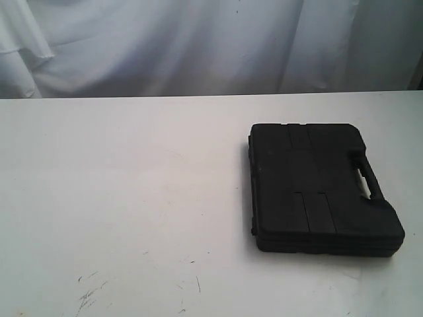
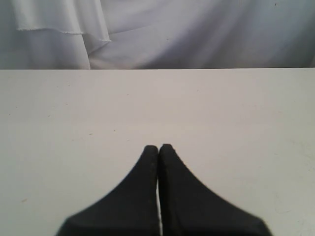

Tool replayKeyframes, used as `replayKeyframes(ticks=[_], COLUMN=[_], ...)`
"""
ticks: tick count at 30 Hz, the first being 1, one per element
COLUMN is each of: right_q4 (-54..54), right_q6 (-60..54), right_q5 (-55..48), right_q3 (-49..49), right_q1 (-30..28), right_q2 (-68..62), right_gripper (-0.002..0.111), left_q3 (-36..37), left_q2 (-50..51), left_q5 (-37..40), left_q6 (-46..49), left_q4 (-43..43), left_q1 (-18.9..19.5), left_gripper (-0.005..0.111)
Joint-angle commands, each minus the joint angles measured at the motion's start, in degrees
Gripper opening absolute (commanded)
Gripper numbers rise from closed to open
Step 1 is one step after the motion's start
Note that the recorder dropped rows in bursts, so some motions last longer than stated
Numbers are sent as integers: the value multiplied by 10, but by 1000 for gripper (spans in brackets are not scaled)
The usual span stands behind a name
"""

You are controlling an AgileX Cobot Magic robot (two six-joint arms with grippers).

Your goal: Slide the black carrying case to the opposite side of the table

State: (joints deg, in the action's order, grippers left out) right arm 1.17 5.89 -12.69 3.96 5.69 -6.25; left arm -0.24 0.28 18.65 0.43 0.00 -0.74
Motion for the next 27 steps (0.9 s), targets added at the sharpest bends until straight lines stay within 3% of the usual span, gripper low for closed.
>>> replayKeyframes(ticks=[1, 13, 27], right_q4=[-2, 9, 13], right_q6=[-9, -9, -12], right_q5=[11, -63, -70], right_q3=[-31, -40, -40], right_q1=[-7, -8, -8], right_q2=[36, 62, 62], right_gripper=[0, 0, 0], left_q3=[2, 2, 2], left_q2=[-3, -3, -3], left_q5=[-6, -6, -6], left_q6=[1, 1, 2], left_q4=[-8, -8, -8], left_q1=[2, 2, 2], left_gripper=[0, 0, 0])
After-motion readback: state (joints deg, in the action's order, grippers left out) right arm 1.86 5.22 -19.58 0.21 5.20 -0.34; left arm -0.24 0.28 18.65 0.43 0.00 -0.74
